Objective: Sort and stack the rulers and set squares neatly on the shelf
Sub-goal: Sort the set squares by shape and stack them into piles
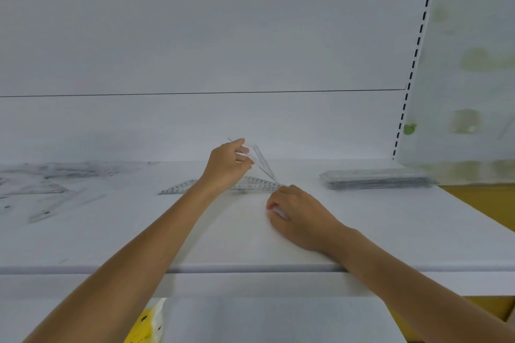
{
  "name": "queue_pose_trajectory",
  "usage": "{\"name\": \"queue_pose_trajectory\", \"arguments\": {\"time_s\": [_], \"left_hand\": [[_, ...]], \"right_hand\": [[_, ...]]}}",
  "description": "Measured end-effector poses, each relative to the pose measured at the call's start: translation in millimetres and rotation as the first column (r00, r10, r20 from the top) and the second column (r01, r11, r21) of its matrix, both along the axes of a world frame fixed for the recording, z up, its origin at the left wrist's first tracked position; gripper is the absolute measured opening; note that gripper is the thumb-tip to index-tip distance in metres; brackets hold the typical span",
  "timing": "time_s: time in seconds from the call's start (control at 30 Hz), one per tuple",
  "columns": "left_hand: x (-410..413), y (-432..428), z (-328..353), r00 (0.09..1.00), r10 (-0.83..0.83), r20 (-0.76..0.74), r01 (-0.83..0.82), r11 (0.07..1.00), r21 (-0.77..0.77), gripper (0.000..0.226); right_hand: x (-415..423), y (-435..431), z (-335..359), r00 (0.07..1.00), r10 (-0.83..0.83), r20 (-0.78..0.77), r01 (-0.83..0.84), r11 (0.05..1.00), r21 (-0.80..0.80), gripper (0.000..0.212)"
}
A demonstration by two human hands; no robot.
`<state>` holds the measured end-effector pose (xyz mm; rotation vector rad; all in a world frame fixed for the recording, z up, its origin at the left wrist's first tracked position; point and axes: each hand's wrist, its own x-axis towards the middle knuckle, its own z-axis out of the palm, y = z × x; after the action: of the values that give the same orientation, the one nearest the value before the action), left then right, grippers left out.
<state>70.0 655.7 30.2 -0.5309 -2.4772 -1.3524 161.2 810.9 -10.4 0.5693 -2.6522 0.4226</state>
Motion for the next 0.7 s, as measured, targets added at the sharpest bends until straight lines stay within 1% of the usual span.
{"name": "queue_pose_trajectory", "arguments": {"time_s": [0.07,0.1,0.13,0.17,0.2,0.23,0.3,0.37,0.43,0.47,0.57,0.7], "left_hand": [[2,-1,-4,0.996,0.04,-0.081,-0.044,0.998,-0.048,0.039],[4,-2,-5,0.986,0.09,-0.139,-0.105,0.989,-0.109,0.031],[5,-3,-7,0.963,0.157,-0.219,-0.204,0.955,-0.214,0.024],[5,-5,-8,0.923,0.214,-0.32,-0.316,0.895,-0.314,0.023],[5,-6,-10,0.879,0.243,-0.409,-0.404,0.835,-0.374,0.026],[5,-7,-10,0.844,0.249,-0.475,-0.456,0.799,-0.391,0.027],[4,-7,-10,0.804,0.22,-0.553,-0.479,0.791,-0.381,0.024],[3,-6,-15,0.81,0.144,-0.568,-0.454,0.767,-0.454,0.021],[0,-4,-21,0.839,0.059,-0.54,-0.41,0.722,-0.558,0.023],[0,-3,-23,0.854,0.034,-0.519,-0.383,0.718,-0.582,0.024],[0,0,-26,0.876,-0.012,-0.483,-0.329,0.718,-0.614,0.028],[4,4,-28,0.899,-0.022,-0.438,-0.32,0.651,-0.689,0.033]], "right_hand": [[1,0,0,1.0,-0.004,0.008,0.003,1.0,0.005,0.022],[1,0,0,1.0,-0.004,0.012,0.004,1.0,0.008,0.022],[1,0,0,1.0,-0.004,0.014,0.004,1.0,0.009,0.022],[1,0,0,1.0,-0.004,0.014,0.004,1.0,0.009,0.022],[1,-1,0,1.0,-0.005,0.012,0.005,1.0,0.008,0.022],[1,-1,0,1.0,-0.005,0.007,0.005,1.0,0.007,0.022],[1,0,0,1.0,-0.005,-0.003,0.005,1.0,0.009,0.023],[0,0,-1,1.0,-0.001,-0.012,0.002,1.0,0.012,0.022],[0,0,-1,1.0,0.003,-0.023,-0.003,1.0,0.017,0.022],[0,0,-1,1.0,0.005,-0.028,-0.005,1.0,0.02,0.022],[-1,1,-3,0.999,0.011,-0.037,-0.01,1.0,0.023,0.023],[-1,1,-3,1.0,0.01,-0.029,-0.01,1.0,0.023,0.023]]}}
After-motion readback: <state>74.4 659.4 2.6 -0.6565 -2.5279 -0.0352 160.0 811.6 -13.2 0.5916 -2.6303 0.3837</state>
